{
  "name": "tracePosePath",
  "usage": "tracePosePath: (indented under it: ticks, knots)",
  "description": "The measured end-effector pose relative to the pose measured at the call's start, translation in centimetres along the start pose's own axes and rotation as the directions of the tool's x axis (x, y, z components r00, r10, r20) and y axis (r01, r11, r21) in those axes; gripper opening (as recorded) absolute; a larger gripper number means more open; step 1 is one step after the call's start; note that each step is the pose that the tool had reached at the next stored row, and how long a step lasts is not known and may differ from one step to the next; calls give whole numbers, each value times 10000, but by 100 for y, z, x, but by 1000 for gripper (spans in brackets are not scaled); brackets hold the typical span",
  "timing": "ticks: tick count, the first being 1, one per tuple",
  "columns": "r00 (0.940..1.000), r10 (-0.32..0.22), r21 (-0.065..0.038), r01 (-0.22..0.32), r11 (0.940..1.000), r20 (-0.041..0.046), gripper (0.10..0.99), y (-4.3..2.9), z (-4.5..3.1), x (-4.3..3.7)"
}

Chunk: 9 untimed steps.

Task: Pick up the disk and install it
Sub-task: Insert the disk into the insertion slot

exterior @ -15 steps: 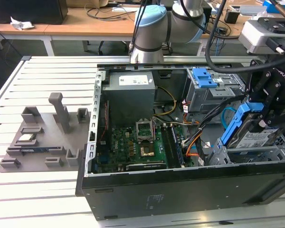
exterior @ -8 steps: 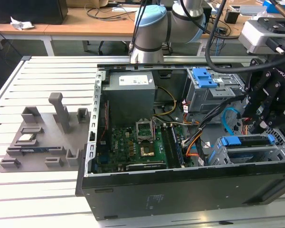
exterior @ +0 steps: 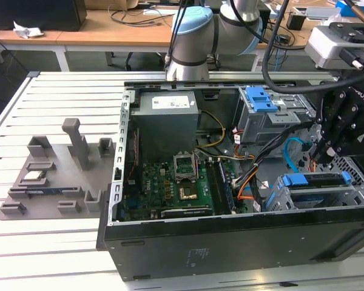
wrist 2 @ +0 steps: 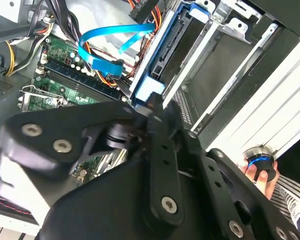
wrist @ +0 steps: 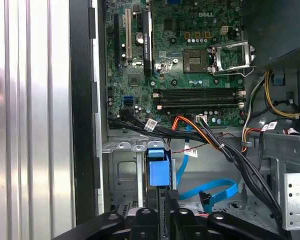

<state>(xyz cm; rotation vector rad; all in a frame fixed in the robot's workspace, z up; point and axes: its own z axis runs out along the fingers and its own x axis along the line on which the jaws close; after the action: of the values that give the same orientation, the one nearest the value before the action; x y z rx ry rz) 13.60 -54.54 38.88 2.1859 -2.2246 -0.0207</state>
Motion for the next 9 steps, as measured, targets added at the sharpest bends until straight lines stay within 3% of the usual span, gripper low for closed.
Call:
tracePosePath:
  ticks: [2,3,9]
  knots:
    - [10000,0,0,0,10000,0,122,0,1,0]
    - [10000,0,0,0,10000,1,106,0,1,0]
    - [10000,0,0,0,10000,0,106,0,2,0]
